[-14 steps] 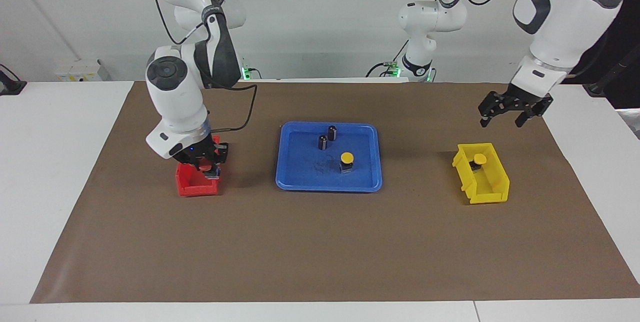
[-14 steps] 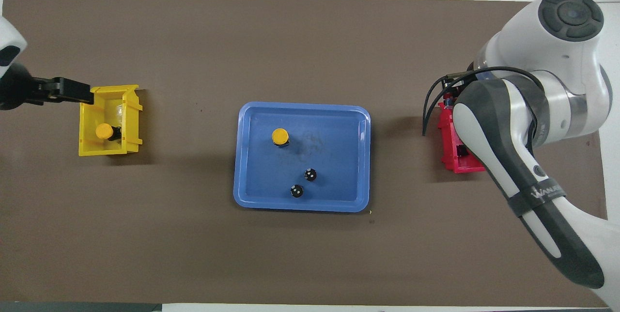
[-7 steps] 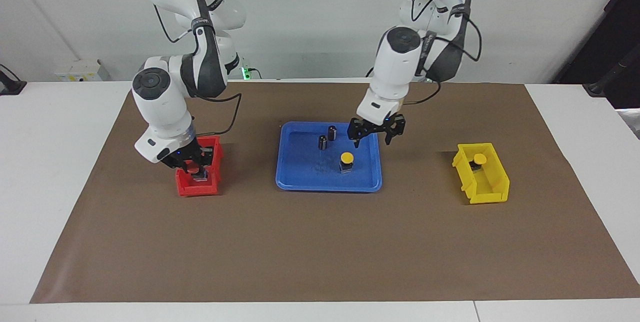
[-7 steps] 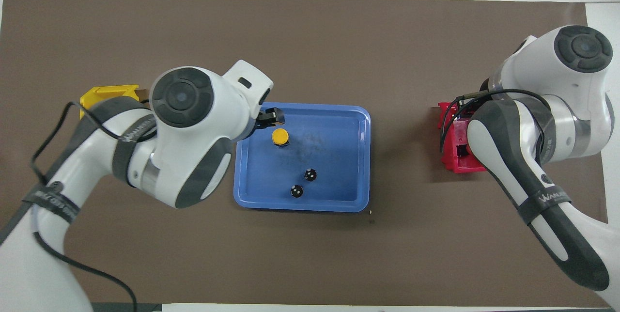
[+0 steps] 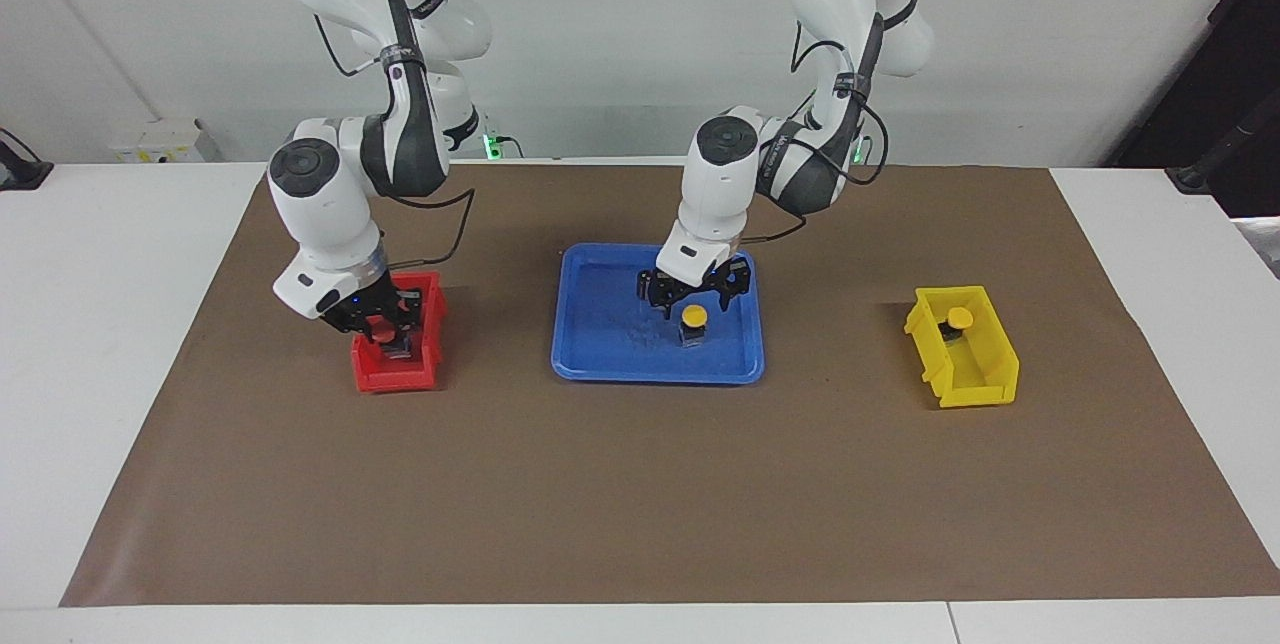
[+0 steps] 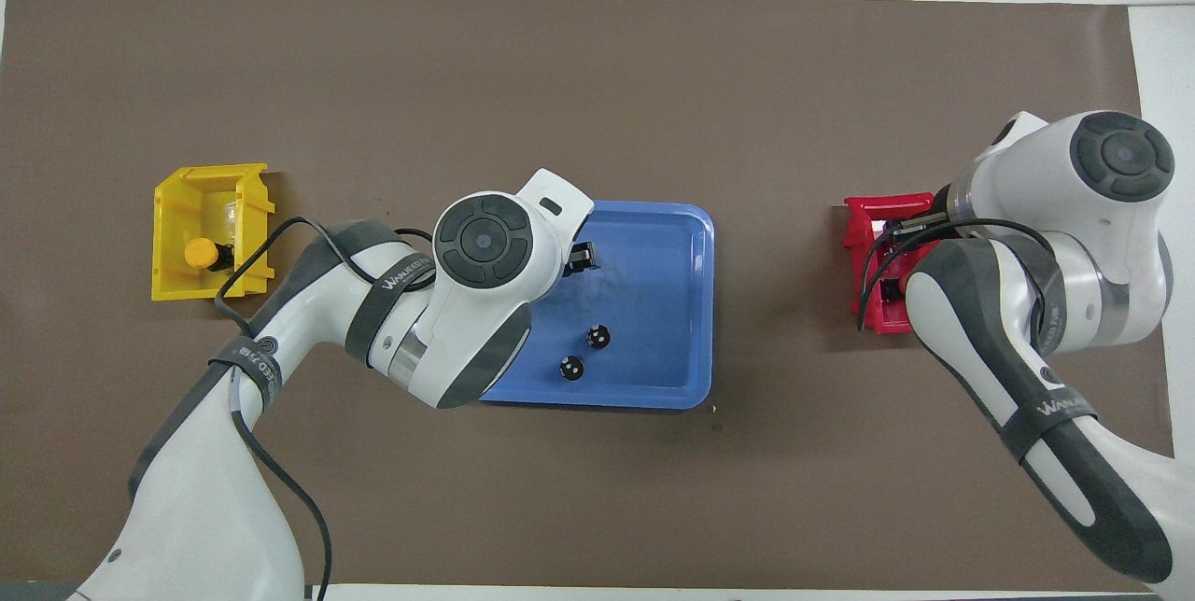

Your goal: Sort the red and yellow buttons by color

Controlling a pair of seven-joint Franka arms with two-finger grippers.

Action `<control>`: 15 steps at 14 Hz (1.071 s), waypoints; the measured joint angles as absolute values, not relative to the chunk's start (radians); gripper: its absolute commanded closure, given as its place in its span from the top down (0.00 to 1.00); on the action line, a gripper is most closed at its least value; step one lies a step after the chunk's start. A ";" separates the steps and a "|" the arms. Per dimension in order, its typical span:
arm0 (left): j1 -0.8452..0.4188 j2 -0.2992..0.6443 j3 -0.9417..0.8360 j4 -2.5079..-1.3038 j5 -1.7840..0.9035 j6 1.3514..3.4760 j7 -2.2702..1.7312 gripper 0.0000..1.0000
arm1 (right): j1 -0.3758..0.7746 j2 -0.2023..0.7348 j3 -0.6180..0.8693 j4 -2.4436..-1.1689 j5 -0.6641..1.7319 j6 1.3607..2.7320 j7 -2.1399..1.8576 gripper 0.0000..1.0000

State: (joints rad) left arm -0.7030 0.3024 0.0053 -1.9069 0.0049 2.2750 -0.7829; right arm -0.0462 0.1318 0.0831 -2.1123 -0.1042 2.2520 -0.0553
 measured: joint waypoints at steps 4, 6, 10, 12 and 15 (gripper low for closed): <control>-0.703 0.306 0.010 -1.900 0.007 2.279 -0.803 0.02 | -0.046 0.129 0.083 -2.129 -0.104 2.260 -0.055 0.66; -0.701 0.305 0.019 -1.872 0.007 2.249 -0.807 0.01 | -0.046 0.128 0.083 -2.128 -0.104 2.259 -0.055 0.72; -0.676 0.266 0.074 -1.687 0.014 1.969 -0.785 0.01 | -0.045 0.124 0.085 -2.063 -0.104 2.184 -0.055 0.86; -0.627 0.219 0.118 -1.626 0.021 1.854 -0.669 0.02 | -0.045 0.116 0.087 -1.976 -0.104 2.087 -0.055 1.00; -0.441 0.173 0.164 -1.618 0.021 1.813 -0.338 0.02 | -0.045 0.093 0.091 -1.826 -0.092 1.892 -0.055 1.00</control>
